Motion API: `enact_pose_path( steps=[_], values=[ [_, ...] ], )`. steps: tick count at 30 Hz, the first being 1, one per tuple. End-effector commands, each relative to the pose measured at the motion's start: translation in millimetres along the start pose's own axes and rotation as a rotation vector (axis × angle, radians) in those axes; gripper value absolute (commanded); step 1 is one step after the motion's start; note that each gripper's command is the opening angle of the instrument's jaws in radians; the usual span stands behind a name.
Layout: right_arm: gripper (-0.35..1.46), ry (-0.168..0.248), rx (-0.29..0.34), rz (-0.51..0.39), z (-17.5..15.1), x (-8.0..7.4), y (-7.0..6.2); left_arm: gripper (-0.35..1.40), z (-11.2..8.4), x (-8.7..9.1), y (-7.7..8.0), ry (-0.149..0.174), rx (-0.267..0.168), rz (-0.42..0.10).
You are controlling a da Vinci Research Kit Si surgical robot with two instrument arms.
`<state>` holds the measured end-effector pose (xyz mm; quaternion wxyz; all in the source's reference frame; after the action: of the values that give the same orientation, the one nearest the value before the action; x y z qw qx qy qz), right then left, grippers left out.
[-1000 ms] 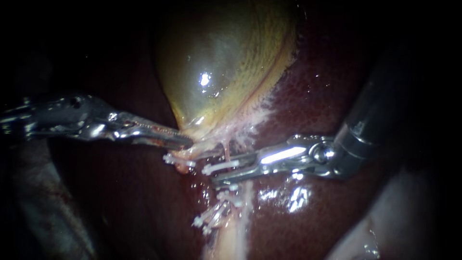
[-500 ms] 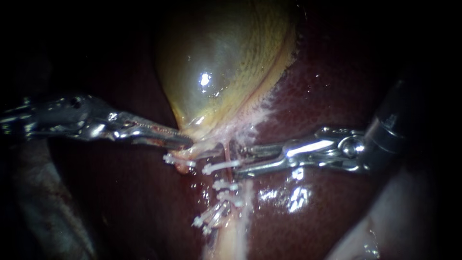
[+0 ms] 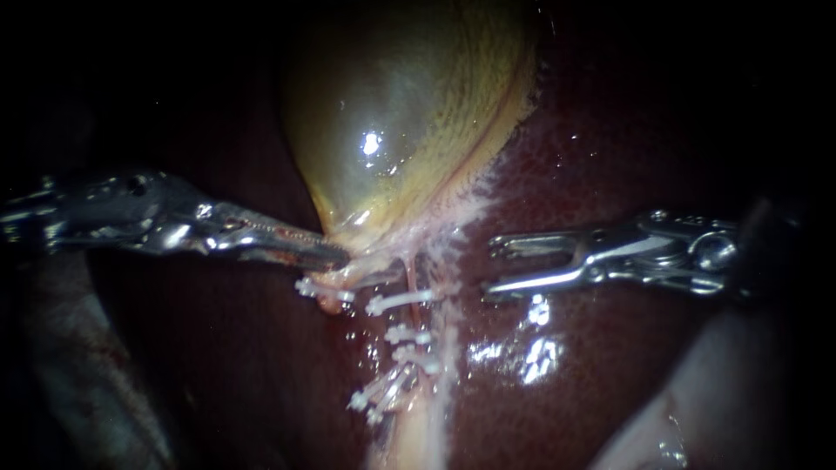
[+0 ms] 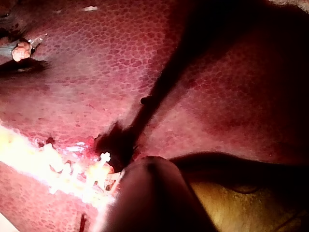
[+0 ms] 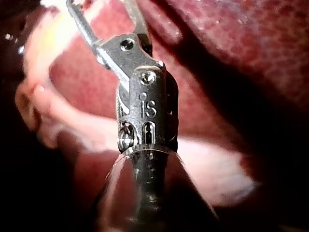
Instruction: Going back third clip right tube
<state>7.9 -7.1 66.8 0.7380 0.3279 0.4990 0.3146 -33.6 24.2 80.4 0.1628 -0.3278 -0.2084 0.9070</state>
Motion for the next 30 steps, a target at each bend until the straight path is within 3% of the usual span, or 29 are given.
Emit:
enact_pose_path(
  steps=[1, 10, 24, 30],
  values=[
    [0.52, -0.003, -0.003, -0.020, -0.4, 0.2, -0.1, -0.35, 0.1, 0.0, 0.0, 0.000, 0.001, 0.000],
    [0.52, -0.012, -0.003, -0.108, -1.0, 0.4, 0.0, -0.35, 0.0, 0.0, 0.0, 0.000, 0.000, -0.006],
    [0.52, -0.012, -0.003, -0.114, -1.0, 0.2, 0.0, -0.35, 0.2, 0.1, -0.1, 0.006, 0.001, -0.013],
    [0.51, -0.012, -0.003, -0.115, -0.9, 0.2, 0.0, -0.35, 1.3, 0.3, 0.0, 0.014, 0.010, -0.021]
  ],
)
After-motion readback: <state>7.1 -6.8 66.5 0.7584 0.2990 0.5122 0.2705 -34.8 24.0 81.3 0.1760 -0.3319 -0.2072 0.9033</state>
